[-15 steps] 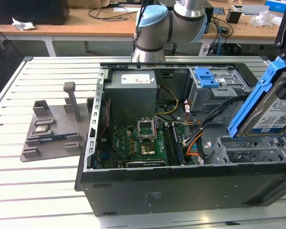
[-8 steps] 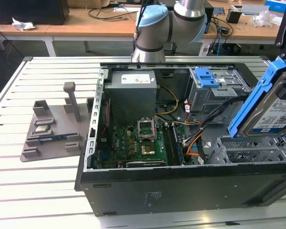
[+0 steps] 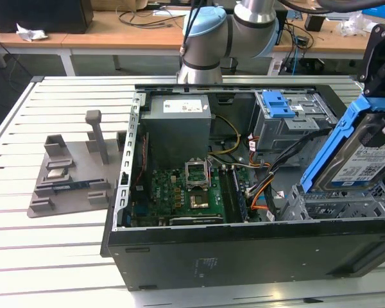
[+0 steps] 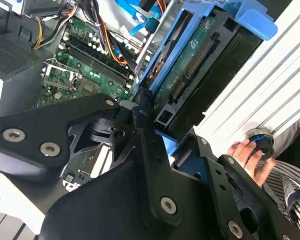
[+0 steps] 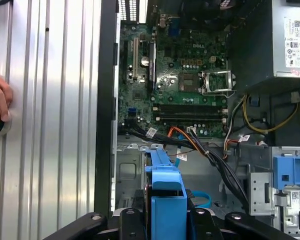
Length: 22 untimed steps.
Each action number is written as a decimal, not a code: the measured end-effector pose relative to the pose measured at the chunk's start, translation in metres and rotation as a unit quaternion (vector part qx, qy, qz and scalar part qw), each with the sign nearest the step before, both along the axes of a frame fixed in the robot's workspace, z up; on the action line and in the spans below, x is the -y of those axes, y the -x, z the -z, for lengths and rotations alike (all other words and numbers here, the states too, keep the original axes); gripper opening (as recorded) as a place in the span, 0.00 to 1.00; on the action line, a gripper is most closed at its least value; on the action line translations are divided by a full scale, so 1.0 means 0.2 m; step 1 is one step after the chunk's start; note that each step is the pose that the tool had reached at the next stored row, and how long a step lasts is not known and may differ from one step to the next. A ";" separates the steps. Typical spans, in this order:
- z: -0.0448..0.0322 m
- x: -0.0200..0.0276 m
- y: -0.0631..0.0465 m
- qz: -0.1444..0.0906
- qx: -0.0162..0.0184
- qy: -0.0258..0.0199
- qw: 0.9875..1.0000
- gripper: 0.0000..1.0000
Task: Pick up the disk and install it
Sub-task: 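Insert the disk into the insertion slot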
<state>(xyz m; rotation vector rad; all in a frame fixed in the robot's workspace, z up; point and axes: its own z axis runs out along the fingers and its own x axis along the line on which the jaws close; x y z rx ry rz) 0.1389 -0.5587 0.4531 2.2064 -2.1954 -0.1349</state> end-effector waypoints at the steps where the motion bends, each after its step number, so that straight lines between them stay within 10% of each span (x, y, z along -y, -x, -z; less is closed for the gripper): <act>1: 0.008 -0.003 0.00 0.001 0.000 0.000 1.000 0.37; 22: 0.129 -0.018 -0.01 0.012 0.000 0.000 1.000 0.37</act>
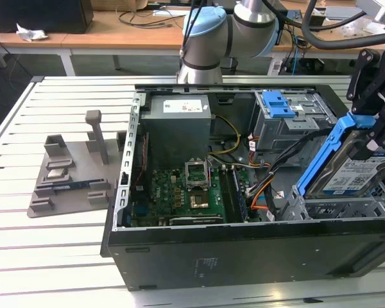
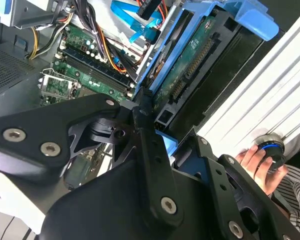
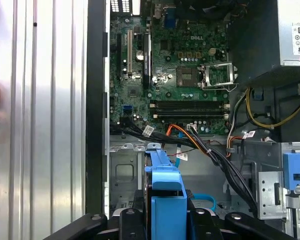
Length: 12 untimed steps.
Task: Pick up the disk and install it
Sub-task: 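Insert the disk into the insertion slot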
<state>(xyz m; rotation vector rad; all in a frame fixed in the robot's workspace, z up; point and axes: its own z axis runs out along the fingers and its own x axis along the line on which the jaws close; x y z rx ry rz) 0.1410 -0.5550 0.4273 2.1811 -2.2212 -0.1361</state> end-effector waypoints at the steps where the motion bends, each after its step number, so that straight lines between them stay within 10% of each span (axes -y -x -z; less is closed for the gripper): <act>1: 0.002 0.000 0.00 0.000 0.000 0.000 1.000 0.37; 12: 0.038 0.000 0.00 0.000 0.000 0.000 1.000 0.37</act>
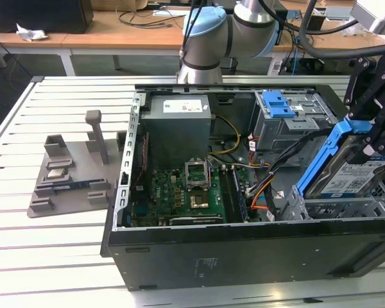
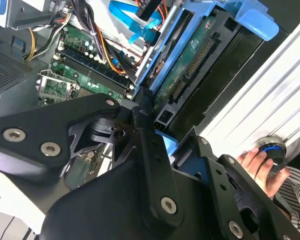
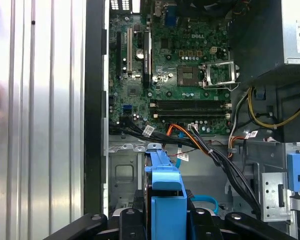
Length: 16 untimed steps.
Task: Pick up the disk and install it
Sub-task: 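Insert the disk into the insertion slot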
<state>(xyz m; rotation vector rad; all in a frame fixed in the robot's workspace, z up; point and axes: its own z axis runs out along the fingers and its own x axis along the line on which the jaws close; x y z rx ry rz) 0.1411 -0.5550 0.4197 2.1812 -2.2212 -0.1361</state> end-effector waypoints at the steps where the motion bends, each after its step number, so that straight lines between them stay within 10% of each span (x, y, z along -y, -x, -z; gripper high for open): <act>1: 0.003 0.000 0.00 0.000 0.000 0.000 1.000 0.37; 16: 0.020 0.000 0.00 0.000 0.000 0.000 1.000 0.44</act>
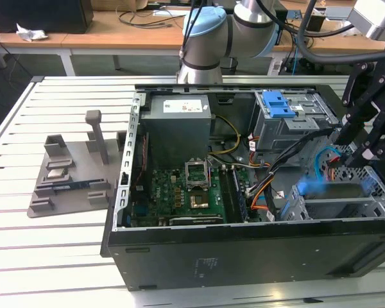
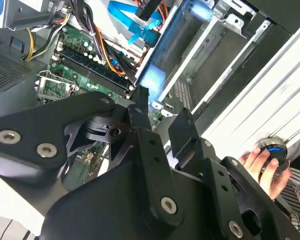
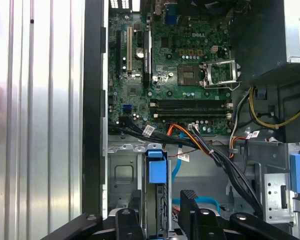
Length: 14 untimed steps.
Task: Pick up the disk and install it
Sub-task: 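Insert the disk into the insertion slot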
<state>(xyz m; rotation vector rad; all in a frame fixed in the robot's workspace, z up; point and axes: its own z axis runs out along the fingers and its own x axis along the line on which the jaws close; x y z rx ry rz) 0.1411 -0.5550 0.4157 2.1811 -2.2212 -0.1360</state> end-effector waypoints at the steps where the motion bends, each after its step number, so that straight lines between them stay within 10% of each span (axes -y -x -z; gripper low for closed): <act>1: 0.000 0.000 0.00 0.000 0.000 0.000 1.000 0.44; 4: 0.001 0.000 0.00 0.000 0.000 0.000 1.000 0.43; 8: 0.004 0.000 0.00 0.000 0.000 0.000 1.000 0.12; 14: 0.006 0.000 0.00 0.000 0.000 0.000 1.000 0.11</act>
